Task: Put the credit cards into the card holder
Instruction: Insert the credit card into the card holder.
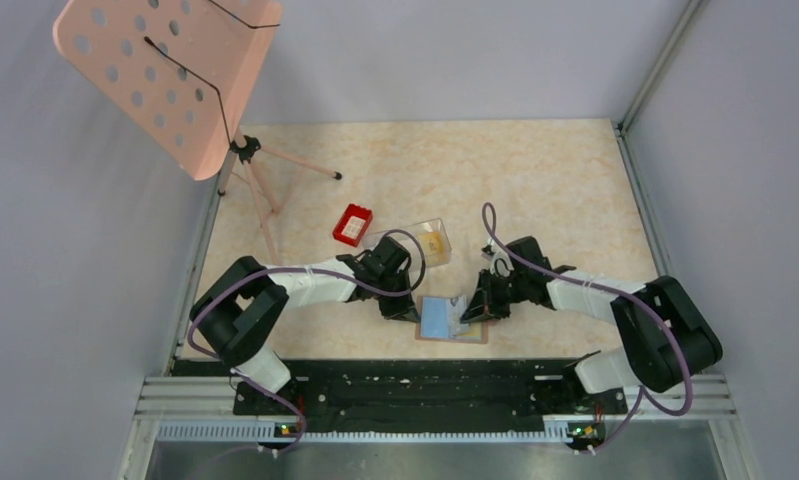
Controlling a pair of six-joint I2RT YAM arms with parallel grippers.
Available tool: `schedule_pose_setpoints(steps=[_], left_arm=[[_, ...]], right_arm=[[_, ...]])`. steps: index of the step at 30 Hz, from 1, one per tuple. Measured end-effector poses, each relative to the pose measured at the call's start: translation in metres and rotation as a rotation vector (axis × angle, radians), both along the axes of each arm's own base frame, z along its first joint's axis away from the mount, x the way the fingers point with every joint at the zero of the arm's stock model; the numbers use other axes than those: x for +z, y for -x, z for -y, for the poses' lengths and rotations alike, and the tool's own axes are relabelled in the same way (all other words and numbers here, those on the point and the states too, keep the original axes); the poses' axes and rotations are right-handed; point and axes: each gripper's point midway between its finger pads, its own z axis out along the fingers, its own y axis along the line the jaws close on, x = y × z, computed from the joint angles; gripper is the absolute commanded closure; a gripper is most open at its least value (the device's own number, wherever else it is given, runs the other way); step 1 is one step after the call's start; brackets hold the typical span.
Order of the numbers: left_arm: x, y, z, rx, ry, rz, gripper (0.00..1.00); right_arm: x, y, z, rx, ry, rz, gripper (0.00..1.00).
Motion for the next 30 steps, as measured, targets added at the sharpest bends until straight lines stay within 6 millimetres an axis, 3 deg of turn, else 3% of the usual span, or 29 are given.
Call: schedule_pose_setpoints(steps=[14, 30], left_arm=[[0.000, 0.000, 0.000, 0.011, 0.000, -0.007, 1.00], [0.000, 0.000, 0.000, 0.025, -0.003, -0.017, 1.00]], right_arm=[[-0.015, 0.010, 0.000, 0.010, 0.003, -0.086, 1.00], [-0.017, 0.007, -0.005, 0.013, -0.025, -0.096, 1.00]])
